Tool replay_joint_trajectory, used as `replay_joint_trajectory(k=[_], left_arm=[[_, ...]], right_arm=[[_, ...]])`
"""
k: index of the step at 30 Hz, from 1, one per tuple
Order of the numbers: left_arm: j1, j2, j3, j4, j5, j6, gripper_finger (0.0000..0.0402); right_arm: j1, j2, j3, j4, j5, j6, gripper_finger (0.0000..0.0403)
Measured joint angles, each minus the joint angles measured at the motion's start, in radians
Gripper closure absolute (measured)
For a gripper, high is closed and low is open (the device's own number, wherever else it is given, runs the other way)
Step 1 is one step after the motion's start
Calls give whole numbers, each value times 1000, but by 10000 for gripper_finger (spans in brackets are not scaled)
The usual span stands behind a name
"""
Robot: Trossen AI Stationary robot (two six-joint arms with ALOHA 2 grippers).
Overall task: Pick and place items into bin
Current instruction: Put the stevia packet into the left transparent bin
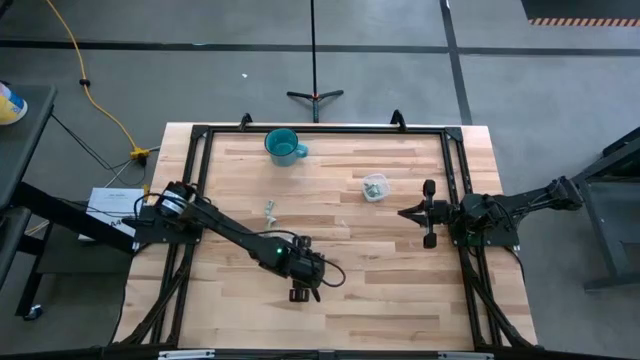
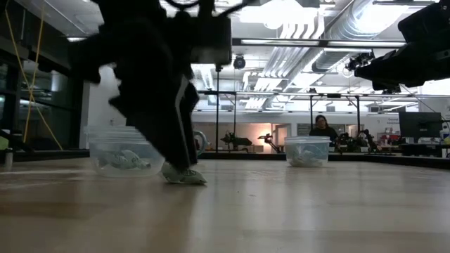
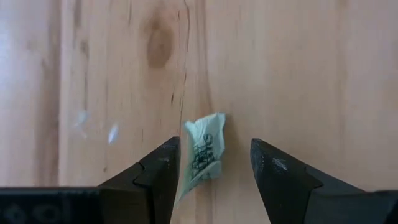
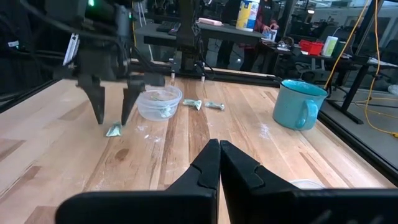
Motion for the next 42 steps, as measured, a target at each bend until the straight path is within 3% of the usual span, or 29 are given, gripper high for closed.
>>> replay_joint_trajectory(k=[11,15,21,23,29,33,37,42], left_arm=[[0,55,6,2,-3,2,185],[0,51,22,-8,21,62,234],[1,56,102,-16,22,187,356],[4,55,139,-44,17,212,381],[7,54,322,-348,-34,218,350],[8,53,407,-617,-51,137,380],[27,53,413,-791,-64,8,377],[56,52,346,-803,-66,1,340]], right_arm=[[0,0,0,0,0,0,400],[0,0,0,0,0,0,400],[0,0,0,0,0,0,401],[0,0,0,0,0,0,400],[0,0,0,0,0,0,400],[0,0,0,-1,0,0,401],[0,0,0,-1,0,0,400],[0,0,0,-1,0,0,400]])
